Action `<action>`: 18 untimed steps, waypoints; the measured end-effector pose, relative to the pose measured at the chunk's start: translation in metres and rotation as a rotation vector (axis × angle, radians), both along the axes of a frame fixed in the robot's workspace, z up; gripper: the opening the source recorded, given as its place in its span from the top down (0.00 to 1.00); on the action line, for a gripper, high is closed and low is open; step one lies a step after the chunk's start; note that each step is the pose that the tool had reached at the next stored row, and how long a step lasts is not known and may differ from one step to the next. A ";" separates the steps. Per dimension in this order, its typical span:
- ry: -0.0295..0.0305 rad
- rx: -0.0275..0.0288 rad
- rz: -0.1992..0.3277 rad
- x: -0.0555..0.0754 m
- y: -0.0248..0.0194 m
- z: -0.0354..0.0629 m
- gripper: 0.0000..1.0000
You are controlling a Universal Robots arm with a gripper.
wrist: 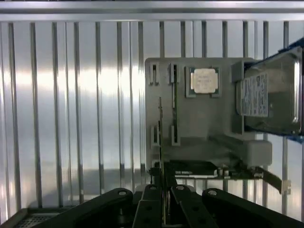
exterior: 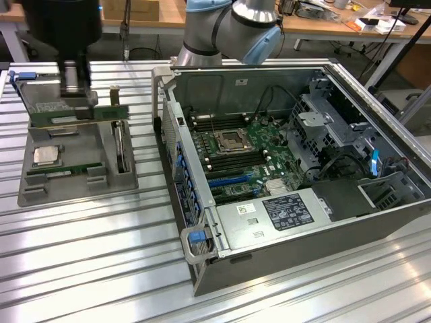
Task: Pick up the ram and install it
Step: 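Pick up the ram and move it above insertion slot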
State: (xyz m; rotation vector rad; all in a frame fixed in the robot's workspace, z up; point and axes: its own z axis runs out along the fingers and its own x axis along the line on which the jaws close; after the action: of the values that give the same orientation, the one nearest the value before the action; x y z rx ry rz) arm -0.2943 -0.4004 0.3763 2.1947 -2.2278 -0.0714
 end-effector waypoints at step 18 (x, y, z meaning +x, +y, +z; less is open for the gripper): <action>-0.0012 0.0001 0.000 0.148 0.0000 0.0119 0.86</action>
State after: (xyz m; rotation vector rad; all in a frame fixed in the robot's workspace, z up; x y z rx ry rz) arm -0.1467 -0.4004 0.3881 2.1952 -2.2285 -0.0703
